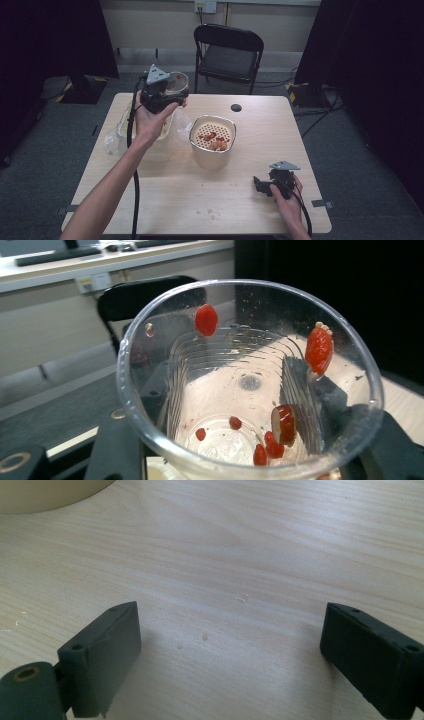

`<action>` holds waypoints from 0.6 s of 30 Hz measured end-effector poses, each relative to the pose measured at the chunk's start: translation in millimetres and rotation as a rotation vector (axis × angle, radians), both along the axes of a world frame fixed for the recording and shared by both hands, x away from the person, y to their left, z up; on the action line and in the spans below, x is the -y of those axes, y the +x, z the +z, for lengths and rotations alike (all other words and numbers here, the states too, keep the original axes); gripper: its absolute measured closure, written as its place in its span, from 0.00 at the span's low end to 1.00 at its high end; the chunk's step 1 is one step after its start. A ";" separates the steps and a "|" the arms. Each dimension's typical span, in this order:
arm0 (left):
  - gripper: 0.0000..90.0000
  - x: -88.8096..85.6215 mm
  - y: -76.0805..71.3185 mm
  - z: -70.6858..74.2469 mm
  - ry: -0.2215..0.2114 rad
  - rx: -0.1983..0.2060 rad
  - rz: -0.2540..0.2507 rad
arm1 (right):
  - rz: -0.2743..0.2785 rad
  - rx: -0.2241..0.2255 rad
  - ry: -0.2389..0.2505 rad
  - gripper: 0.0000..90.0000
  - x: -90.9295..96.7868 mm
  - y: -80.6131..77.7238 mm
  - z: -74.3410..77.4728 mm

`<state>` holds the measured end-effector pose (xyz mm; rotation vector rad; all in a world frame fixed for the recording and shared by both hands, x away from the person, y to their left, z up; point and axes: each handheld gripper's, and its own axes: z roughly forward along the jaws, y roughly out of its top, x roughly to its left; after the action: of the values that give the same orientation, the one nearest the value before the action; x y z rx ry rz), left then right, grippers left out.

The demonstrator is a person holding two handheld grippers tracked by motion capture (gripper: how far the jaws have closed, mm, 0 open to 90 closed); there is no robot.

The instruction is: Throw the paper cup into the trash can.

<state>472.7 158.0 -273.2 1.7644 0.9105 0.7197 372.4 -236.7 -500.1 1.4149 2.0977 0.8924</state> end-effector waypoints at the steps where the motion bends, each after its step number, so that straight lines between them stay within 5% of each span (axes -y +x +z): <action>1: 0.48 -3.5 0.3 -1.1 0.003 -0.003 0.005 | 0.000 0.000 0.000 0.10 0.0 0.0 0.0; 18: 0.46 -52.6 6.7 -23.3 0.013 -0.073 0.104 | 0.000 0.000 0.000 0.10 0.0 0.0 0.0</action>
<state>479.4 210.6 -296.6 1.7746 1.0553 0.7328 372.4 -236.7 -500.1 1.4149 2.0979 0.8921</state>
